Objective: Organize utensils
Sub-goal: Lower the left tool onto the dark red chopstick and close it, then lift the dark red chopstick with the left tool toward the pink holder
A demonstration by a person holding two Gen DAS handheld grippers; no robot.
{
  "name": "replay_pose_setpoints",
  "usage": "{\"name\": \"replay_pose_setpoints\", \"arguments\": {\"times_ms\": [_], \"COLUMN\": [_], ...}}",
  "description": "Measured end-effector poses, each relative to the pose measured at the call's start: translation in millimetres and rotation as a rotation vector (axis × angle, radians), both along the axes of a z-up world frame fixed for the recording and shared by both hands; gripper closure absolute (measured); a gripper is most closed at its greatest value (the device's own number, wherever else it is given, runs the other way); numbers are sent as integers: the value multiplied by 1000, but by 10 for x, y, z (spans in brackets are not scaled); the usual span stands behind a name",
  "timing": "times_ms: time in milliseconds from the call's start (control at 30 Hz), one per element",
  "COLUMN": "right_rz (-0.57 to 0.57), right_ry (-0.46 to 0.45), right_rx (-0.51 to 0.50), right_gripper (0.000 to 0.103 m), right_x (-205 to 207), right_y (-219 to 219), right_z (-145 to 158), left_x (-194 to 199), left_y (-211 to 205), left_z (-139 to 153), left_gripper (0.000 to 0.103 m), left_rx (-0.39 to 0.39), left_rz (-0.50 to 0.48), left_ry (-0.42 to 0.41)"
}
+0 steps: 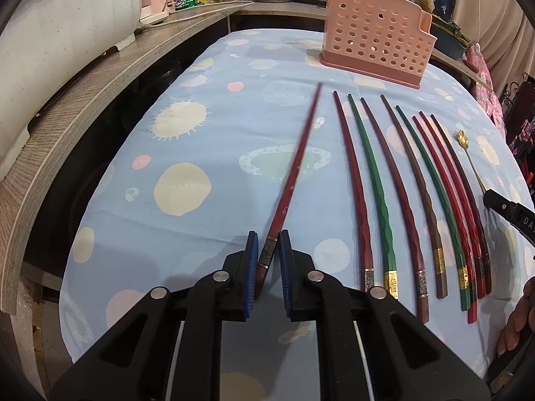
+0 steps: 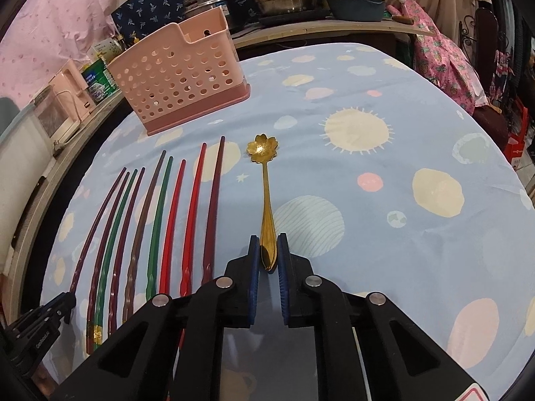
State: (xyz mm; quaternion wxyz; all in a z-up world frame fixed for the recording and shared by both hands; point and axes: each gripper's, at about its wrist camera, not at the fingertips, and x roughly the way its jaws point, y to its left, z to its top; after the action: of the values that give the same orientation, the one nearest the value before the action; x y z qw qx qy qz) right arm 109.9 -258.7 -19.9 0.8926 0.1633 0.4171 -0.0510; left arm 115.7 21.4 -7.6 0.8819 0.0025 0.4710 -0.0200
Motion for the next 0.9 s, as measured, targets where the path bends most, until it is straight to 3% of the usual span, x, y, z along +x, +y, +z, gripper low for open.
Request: {"name": "replay_pose_setpoints", "arguments": {"times_ms": [500,900], "right_rz": [-25,-18], "right_ry": [-35,12], "right_rx": [19,56], "right_gripper": [93,98], "right_x": [-278,-399], "right_y": [-74,-82], "right_z": [151,-15], "left_x": [-129,-251], "left_y": [58,94], "left_z": [28,17], "left_gripper": [96,96], "left_rx": [-40,-38], "left_rz": [-10,-16], "left_ry": [31,33]}}
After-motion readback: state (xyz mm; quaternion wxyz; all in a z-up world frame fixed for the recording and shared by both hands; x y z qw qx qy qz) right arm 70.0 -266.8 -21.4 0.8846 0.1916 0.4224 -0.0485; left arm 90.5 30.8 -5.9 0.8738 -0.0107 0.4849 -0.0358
